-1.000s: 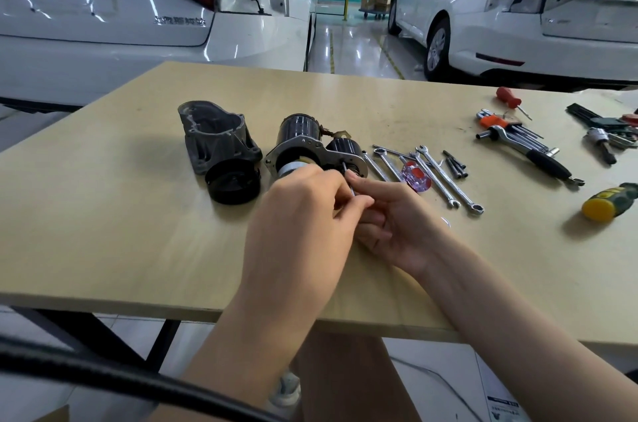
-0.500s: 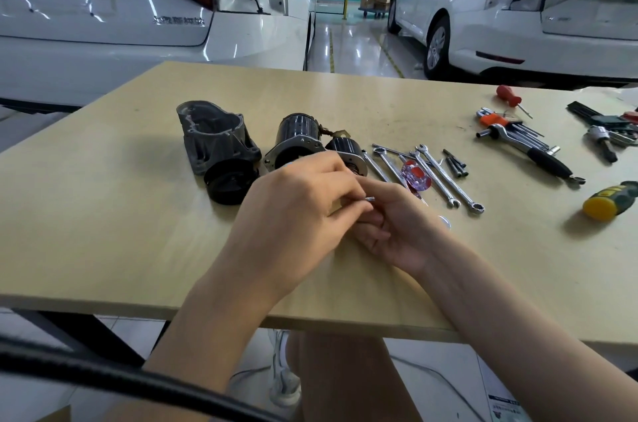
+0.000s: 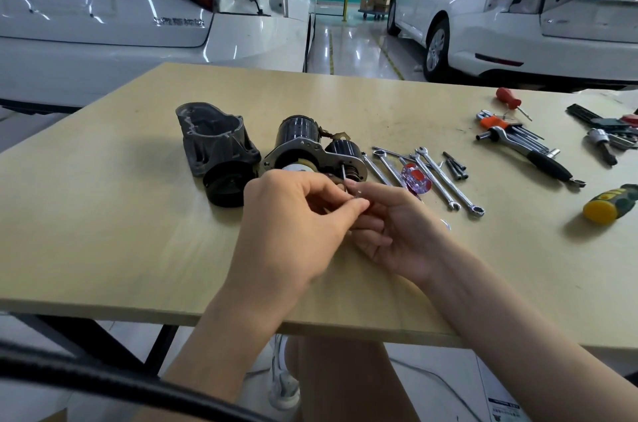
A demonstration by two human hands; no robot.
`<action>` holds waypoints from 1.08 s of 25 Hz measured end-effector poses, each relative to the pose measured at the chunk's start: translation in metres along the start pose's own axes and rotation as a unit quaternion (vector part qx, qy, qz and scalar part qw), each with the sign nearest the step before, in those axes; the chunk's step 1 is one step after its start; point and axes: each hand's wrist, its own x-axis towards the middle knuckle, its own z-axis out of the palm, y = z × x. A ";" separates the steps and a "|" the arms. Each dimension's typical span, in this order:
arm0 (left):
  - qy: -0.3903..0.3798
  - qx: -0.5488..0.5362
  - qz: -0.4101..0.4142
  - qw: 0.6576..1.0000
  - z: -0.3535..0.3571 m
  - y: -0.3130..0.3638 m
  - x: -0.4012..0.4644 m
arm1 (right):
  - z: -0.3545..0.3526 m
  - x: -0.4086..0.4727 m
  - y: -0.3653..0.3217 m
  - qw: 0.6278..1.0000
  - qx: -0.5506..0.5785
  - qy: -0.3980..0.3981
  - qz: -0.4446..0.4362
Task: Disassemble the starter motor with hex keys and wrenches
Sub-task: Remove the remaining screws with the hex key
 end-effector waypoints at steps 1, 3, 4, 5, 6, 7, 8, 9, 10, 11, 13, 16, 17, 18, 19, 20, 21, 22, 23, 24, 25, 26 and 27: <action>0.003 0.014 0.014 1.000 -0.001 0.000 -0.002 | 0.000 0.000 0.000 1.000 -0.002 0.001 0.000; 0.003 0.039 0.053 0.998 -0.003 0.000 -0.004 | 0.001 0.001 0.000 1.000 -0.004 0.013 -0.001; -0.001 0.052 0.073 0.996 -0.004 0.000 -0.004 | 0.000 0.001 0.000 1.000 -0.004 0.019 -0.002; -0.001 0.068 0.097 0.993 -0.004 0.000 -0.004 | 0.000 0.002 0.000 1.000 -0.001 0.021 -0.001; 0.004 0.088 0.125 0.988 -0.004 -0.001 -0.004 | 0.000 0.001 0.000 1.000 0.000 0.019 0.001; 0.007 0.108 0.149 0.983 -0.004 -0.002 -0.005 | 0.000 0.001 0.000 1.000 -0.002 0.020 0.003; 0.009 0.127 0.166 0.978 -0.004 -0.004 -0.005 | 0.000 0.001 0.000 1.000 -0.005 0.024 0.004; 0.010 0.142 0.175 0.974 -0.003 -0.006 -0.006 | -0.001 0.001 0.000 1.000 -0.005 0.029 0.003; 0.011 0.155 0.176 0.972 -0.002 -0.008 -0.007 | -0.001 0.002 0.000 0.999 -0.006 0.034 0.001; 0.014 0.165 0.173 0.971 -0.001 -0.009 -0.009 | -0.001 0.002 0.000 0.999 -0.010 0.036 -0.001; 0.027 0.173 0.159 0.972 0.001 -0.008 -0.011 | -0.001 0.001 0.000 0.999 -0.024 0.037 -0.006; 0.051 0.160 0.124 0.978 0.006 -0.003 -0.014 | -0.001 -0.001 -0.001 0.998 -0.043 0.038 -0.004; 0.053 0.150 0.111 0.981 0.007 -0.002 -0.014 | -0.001 -0.001 -0.001 0.999 -0.038 0.035 -0.003; 0.050 0.141 0.098 0.984 0.008 -0.002 -0.014 | -0.001 -0.001 -0.001 0.999 -0.030 0.030 0.000; 0.046 0.134 0.087 0.986 0.009 -0.002 -0.014 | -0.002 -0.001 0.000 0.999 -0.022 0.026 0.004; 0.045 0.130 0.079 0.987 0.008 -0.003 -0.014 | -0.001 0.000 0.000 1.000 -0.017 0.024 0.004; 0.043 0.127 0.078 0.988 0.007 -0.004 -0.014 | -0.001 0.001 0.000 1.000 -0.013 0.023 0.002; 0.041 0.126 0.084 0.988 0.006 -0.005 -0.014 | -0.001 0.001 0.001 1.000 -0.013 0.025 -0.001; 0.033 0.125 0.097 0.987 0.005 -0.005 -0.013 | 0.000 0.002 0.001 0.999 -0.014 0.029 -0.004; 0.018 0.123 0.119 0.985 0.003 -0.006 -0.012 | 0.001 0.002 0.001 0.999 -0.017 0.032 -0.005; -0.001 0.120 0.145 0.982 0.002 -0.007 -0.011 | 0.002 0.002 0.000 0.999 -0.019 0.033 -0.005; -0.020 0.120 0.168 0.978 0.001 -0.008 -0.010 | 0.003 0.002 0.000 0.999 -0.019 0.029 -0.004; -0.034 0.123 0.185 0.974 0.000 -0.010 -0.009 | 0.003 0.002 -0.001 1.000 -0.019 0.025 -0.001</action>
